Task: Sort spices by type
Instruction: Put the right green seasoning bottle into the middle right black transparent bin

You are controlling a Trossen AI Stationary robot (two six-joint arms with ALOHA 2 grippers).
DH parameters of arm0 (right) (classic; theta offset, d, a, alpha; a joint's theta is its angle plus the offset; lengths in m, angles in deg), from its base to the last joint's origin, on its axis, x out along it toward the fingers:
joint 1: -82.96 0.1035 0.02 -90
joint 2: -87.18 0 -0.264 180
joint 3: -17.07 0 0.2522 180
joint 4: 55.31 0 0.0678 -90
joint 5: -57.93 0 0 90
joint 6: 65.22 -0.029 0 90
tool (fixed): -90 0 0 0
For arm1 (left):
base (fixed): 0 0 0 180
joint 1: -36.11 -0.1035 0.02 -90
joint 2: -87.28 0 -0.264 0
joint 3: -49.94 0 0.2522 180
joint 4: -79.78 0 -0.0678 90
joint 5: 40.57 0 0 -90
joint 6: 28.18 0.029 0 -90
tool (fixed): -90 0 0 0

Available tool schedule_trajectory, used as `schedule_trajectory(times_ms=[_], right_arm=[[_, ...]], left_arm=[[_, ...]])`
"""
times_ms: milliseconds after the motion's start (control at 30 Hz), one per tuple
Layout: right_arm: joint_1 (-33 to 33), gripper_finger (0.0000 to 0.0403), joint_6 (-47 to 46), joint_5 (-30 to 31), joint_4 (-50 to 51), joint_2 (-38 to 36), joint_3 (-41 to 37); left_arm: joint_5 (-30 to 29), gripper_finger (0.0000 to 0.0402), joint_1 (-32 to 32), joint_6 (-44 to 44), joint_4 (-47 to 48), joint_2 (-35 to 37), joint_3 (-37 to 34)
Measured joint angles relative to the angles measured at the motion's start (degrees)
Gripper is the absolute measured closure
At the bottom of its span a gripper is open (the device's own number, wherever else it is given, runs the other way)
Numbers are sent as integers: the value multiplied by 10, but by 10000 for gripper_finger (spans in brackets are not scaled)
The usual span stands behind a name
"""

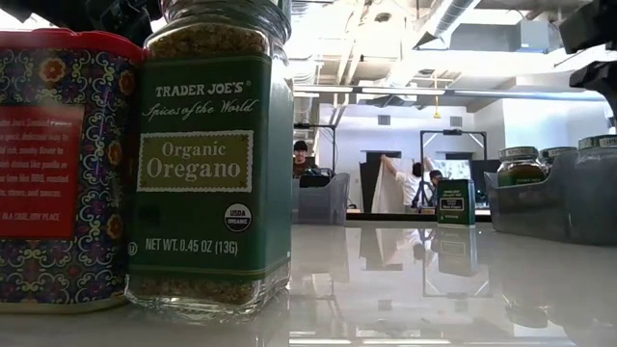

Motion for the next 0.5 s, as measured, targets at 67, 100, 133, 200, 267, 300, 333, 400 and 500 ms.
schedule_trajectory(times_ms=[67, 100, 133, 200, 267, 300, 333, 400, 500], right_arm=[[-2, 101, 0, 8, 3, 0, -3], [-2, 101, 0, 15, 3, 0, -3], [-2, 101, 0, 24, 2, 0, -3], [-2, 101, -2, 32, 1, 0, -3], [-2, 101, -2, 38, 1, 0, -3], [-2, 101, -2, 39, 1, 0, -3], [-2, 101, -3, 39, 1, 0, -3], [-2, 101, -4, 39, 2, 0, -3], [-2, 101, -5, 39, 3, 0, -3]], left_arm=[[0, 166, 0, 0, 0, 0, 0], [0, 166, 0, 0, 0, 0, 0], [0, 166, 0, -1, 0, 0, 0], [0, 166, 0, -1, 0, 0, 0], [0, 166, 0, -1, 0, 0, 0], [0, 166, 0, -2, 0, 0, 0], [0, 166, 0, -2, 0, 0, 0], [0, 166, 0, -2, 0, 0, 0], [0, 166, 0, -2, 0, 0, 0]])
